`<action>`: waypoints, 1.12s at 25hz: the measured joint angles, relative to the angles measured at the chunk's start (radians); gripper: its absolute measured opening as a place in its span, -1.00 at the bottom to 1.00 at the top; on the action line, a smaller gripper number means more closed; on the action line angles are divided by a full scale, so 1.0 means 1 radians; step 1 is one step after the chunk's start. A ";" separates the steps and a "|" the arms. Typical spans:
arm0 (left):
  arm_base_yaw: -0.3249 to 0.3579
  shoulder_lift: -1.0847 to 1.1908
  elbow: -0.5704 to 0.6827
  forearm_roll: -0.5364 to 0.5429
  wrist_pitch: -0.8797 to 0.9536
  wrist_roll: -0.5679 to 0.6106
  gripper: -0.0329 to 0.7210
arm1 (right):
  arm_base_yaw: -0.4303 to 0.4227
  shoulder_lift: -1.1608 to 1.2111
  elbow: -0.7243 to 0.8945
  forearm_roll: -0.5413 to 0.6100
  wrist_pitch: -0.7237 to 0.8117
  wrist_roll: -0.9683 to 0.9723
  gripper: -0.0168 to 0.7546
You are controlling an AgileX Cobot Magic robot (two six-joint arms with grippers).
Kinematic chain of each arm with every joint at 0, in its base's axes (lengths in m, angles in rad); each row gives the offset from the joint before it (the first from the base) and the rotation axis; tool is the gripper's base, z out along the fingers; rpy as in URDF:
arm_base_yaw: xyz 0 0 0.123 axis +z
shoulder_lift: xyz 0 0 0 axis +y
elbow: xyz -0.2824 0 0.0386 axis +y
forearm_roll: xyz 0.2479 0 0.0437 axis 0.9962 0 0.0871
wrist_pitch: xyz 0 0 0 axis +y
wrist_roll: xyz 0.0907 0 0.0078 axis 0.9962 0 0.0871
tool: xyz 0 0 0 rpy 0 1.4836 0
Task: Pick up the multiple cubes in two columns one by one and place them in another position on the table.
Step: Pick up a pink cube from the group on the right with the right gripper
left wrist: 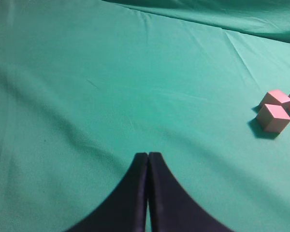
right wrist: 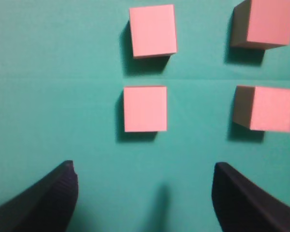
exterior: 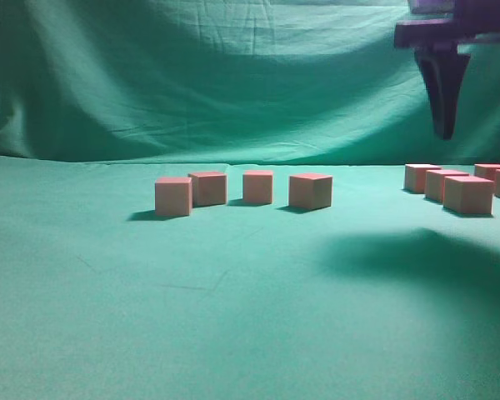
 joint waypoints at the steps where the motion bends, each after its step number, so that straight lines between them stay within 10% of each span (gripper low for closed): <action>1: 0.000 0.000 0.000 0.000 0.000 0.000 -0.91 | 0.000 0.014 0.000 -0.003 -0.017 0.000 0.50; 28: 0.000 0.000 0.000 0.000 0.000 0.000 -0.91 | -0.059 0.142 0.000 0.001 -0.204 -0.018 0.50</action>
